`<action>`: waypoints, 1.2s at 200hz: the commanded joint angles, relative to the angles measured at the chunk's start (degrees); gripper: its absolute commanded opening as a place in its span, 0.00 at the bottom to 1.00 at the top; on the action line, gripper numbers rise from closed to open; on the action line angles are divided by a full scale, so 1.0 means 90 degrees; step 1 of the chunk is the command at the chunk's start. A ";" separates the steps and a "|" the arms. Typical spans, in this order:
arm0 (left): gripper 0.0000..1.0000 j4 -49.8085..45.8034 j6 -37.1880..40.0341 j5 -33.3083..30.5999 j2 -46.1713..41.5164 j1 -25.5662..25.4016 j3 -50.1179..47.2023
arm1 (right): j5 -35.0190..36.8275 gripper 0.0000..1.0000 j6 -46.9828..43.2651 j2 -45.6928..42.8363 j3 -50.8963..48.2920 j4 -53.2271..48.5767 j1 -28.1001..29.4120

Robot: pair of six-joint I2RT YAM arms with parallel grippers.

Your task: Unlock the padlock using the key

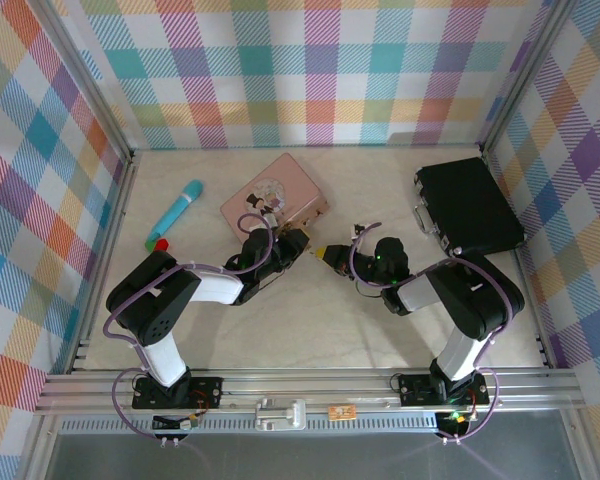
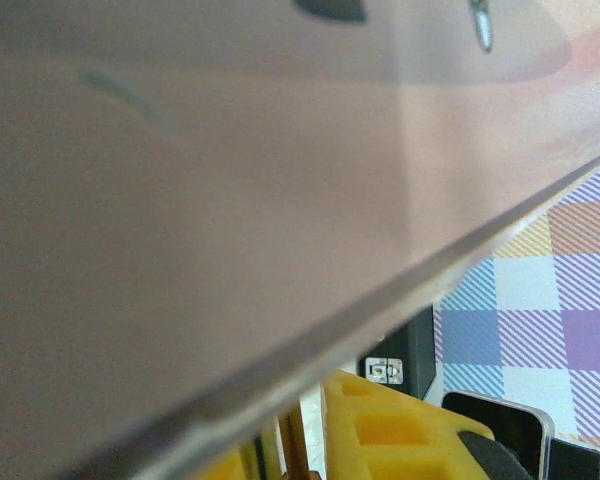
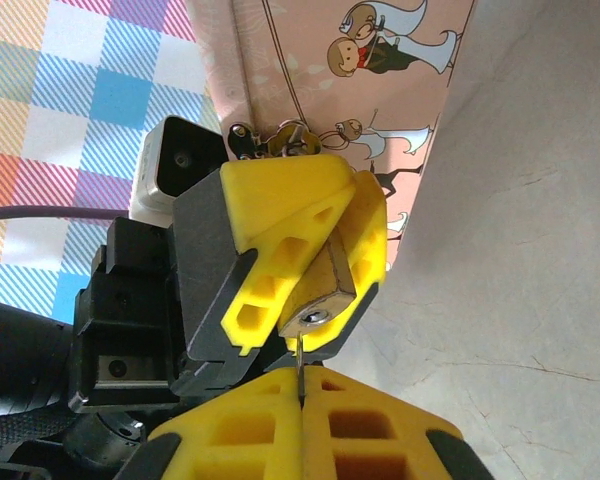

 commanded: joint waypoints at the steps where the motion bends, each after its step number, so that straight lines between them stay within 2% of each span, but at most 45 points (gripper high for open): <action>1: 0.00 0.0610 -0.0093 0.0018 -0.0177 -0.0096 0.0094 | 0.0061 0.00 0.0034 0.0106 0.0095 0.0357 0.0048; 87: 0.00 0.0775 -0.0277 -0.0020 -0.0041 -0.0220 0.0158 | 0.0169 0.00 0.0377 0.0342 0.0214 0.0815 0.0174; 133: 0.00 0.0938 -0.0445 -0.0211 -0.0061 -0.0340 0.0151 | 0.0641 0.00 0.1412 0.0767 0.0232 0.1226 0.0331; 188: 0.00 0.1134 -0.0517 0.0046 -0.0014 -0.0377 0.0209 | 0.0577 0.00 0.2468 0.1025 0.0428 0.1323 0.0294; 240: 0.00 0.1138 -0.0504 0.0013 -0.0158 -0.0390 0.0083 | 0.0664 0.00 0.2114 0.1063 0.0390 0.1122 0.0253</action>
